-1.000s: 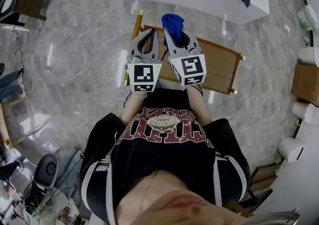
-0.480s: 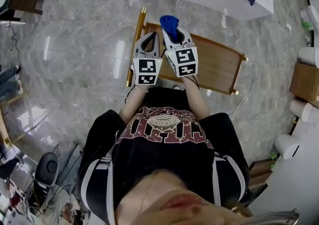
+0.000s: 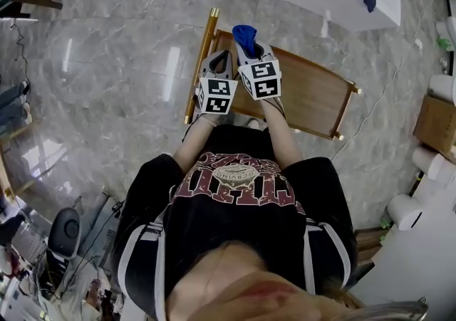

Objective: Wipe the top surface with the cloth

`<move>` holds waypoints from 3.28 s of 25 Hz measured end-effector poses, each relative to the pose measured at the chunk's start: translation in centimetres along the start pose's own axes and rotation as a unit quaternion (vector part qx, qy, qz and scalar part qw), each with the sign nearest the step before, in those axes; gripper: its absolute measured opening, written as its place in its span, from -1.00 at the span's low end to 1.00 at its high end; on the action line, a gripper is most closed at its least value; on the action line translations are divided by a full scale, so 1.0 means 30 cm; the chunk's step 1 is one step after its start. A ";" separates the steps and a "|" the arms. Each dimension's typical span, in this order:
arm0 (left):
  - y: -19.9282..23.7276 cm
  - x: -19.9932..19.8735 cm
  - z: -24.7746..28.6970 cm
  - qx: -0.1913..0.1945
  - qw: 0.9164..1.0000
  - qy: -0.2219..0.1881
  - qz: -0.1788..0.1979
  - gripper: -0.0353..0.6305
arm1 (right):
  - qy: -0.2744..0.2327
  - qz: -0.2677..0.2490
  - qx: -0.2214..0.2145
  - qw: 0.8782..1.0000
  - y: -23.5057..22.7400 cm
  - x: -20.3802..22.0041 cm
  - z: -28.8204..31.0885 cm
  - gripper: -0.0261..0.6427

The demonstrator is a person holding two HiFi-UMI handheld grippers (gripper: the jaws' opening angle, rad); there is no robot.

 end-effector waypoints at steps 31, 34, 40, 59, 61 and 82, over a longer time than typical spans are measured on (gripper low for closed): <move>-0.021 0.440 0.098 0.034 0.983 0.155 -0.095 -0.75 | 0.152 0.062 -0.016 0.986 0.029 0.366 0.341 -0.72; -0.021 0.454 0.097 0.026 0.981 0.159 -0.111 -0.75 | 0.157 0.050 -0.018 0.986 0.032 0.372 0.348 -0.72; -0.040 0.505 0.113 0.014 0.978 0.176 -0.111 -0.75 | 0.161 0.049 -0.023 0.985 0.042 0.401 0.367 -0.72; -0.088 0.563 0.115 -0.017 0.981 0.177 -0.076 -0.75 | 0.159 0.040 -0.024 0.986 0.017 0.445 0.368 -0.72; -0.089 0.565 0.115 -0.018 0.981 0.177 -0.073 -0.75 | 0.156 0.028 -0.027 0.987 0.013 0.441 0.367 -0.72; -0.093 0.558 0.114 -0.059 0.977 0.185 -0.086 -0.75 | 0.161 0.033 -0.024 0.986 -0.061 0.461 0.283 -0.72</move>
Point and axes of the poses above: the fingertips, and each gripper's own axes: z forward along the fingers, y to its left, x out of its underside, the point moved 4 cm from there along -z, backward along the fingers, and after that the axes turned 12 degrees about -y, right-handed, at the moved point
